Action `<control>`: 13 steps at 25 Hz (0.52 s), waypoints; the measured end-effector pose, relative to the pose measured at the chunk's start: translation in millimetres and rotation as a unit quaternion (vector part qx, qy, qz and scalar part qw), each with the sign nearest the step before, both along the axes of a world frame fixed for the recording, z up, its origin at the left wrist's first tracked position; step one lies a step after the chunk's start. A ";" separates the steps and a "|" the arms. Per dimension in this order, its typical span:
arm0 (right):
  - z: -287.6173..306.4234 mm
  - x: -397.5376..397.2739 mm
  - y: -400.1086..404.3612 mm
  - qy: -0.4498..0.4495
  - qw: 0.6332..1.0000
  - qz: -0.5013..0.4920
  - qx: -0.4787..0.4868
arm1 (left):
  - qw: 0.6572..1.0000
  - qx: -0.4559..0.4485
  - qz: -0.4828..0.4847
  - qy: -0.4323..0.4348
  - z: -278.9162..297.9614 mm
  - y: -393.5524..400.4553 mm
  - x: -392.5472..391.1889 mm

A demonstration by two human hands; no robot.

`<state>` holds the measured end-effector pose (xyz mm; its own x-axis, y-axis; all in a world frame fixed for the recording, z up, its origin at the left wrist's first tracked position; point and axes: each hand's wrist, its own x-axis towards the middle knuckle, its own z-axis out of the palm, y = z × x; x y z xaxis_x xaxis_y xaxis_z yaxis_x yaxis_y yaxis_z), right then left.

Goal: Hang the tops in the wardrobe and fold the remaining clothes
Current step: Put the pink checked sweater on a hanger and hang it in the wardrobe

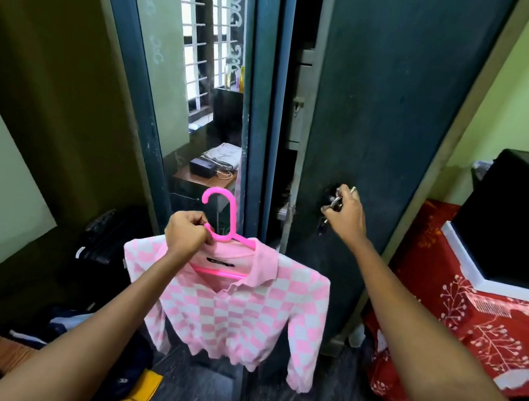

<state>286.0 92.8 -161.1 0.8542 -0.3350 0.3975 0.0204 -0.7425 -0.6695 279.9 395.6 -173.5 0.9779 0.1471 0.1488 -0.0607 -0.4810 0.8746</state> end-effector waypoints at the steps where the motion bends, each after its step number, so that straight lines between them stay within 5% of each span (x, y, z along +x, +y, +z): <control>1: -0.5 -13.2 -5.1 -0.002 1.000 -0.003 -0.009 | 1.000 0.001 0.008 0.000 2.7 2.9 -6.5; 13: -18.6 -130.6 -88.2 -0.033 0.995 -0.082 0.044 | 0.996 0.024 0.074 -0.041 24.3 -0.6 -32.3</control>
